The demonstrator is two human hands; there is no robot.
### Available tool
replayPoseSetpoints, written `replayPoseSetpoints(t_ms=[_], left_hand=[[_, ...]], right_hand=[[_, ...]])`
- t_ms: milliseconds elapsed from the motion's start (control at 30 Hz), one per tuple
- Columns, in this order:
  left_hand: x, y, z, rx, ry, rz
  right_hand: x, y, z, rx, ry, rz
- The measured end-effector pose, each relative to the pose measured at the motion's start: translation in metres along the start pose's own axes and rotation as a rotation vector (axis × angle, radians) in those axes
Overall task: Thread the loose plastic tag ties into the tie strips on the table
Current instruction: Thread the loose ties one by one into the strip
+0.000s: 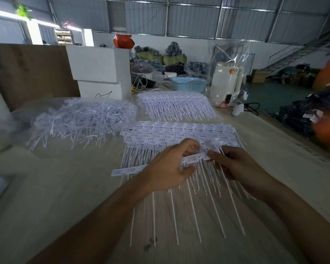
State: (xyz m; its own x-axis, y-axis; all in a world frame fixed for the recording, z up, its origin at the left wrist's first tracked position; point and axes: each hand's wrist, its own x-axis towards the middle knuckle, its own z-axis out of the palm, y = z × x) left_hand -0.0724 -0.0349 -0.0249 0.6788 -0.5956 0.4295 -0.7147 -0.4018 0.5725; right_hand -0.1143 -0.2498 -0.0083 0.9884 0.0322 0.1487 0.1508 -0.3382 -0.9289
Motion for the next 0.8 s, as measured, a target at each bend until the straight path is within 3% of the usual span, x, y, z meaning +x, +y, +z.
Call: replayPoseSetpoints(t_ms=[133,300,667,800], left_hand=[[0.001,-0.002,0.004,0.196,0.052,-0.009],[0.0,-0.001,0.004,0.265,0.104,0.059],[0.004,-0.008,0.004,0.094,-0.039,-0.022],[0.005,-0.009,0.005,-0.009,-0.024,-0.059]], right_hand=[[-0.001,0.002,0.004,-0.063,-0.008,-0.072],[-0.002,0.001,0.008,-0.354,-0.006,-0.207],[0.004,0.014,0.006,-0.483,0.067,-0.337],[0.0,0.01,0.007,-0.513,0.09,-0.479]])
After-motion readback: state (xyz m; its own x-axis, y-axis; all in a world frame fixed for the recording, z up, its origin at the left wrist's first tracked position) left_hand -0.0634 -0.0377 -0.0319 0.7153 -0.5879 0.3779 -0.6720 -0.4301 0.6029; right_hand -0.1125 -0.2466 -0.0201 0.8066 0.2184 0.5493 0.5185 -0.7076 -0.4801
